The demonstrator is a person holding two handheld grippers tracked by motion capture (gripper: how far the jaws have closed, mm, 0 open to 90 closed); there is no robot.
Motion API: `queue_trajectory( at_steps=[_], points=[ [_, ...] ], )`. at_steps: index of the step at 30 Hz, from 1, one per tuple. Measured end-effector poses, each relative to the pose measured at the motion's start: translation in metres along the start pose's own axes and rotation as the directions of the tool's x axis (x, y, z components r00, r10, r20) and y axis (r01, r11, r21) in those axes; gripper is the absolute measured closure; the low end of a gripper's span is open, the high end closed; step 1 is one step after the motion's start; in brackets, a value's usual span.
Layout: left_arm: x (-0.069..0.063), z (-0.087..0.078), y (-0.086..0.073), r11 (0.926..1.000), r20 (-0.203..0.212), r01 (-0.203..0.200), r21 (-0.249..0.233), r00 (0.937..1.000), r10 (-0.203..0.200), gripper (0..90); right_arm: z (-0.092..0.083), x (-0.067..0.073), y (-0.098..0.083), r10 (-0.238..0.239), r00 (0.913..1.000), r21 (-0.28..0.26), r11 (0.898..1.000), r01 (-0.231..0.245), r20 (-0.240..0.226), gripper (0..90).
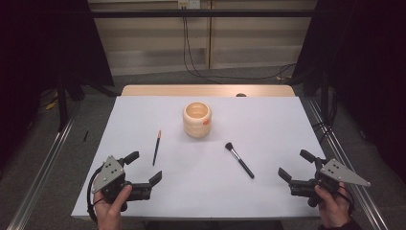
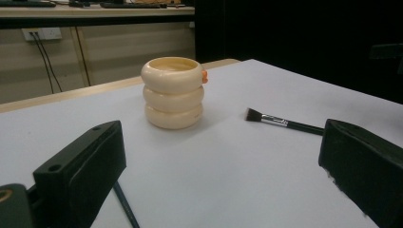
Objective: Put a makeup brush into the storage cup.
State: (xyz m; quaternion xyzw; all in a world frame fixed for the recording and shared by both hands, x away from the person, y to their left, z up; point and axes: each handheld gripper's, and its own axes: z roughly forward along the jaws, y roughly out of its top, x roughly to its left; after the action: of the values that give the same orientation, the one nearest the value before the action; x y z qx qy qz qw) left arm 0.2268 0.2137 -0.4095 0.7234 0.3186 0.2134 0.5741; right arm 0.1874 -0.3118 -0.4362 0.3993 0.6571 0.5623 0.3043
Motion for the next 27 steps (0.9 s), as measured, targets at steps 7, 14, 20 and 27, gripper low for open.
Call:
queue_trajectory(
  at_steps=[7,14,20,27],
  points=[
    [0.009,0.012,0.006,1.0000,-0.008,0.002,0.003,1.0000,-0.002,1.7,0.001,0.000,0.000,0.000,1.0000,0.005,1.000,0.000,-0.005,0.0],
    [0.018,0.022,0.016,0.9999,-0.018,-0.006,0.012,0.9998,0.007,1.4,0.002,0.000,0.000,0.004,1.0000,0.001,1.000,-0.004,-0.004,0.0],
    [0.023,0.030,0.024,0.9999,-0.021,-0.004,0.016,0.9998,0.004,1.4,0.002,0.000,-0.001,0.001,1.0000,0.009,1.000,-0.001,-0.008,0.0],
    [0.029,0.036,0.029,0.9999,-0.024,0.002,0.012,0.9997,-0.002,1.7,0.002,0.001,-0.001,0.002,1.0000,0.016,1.000,-0.002,-0.008,0.0]
  ],
)
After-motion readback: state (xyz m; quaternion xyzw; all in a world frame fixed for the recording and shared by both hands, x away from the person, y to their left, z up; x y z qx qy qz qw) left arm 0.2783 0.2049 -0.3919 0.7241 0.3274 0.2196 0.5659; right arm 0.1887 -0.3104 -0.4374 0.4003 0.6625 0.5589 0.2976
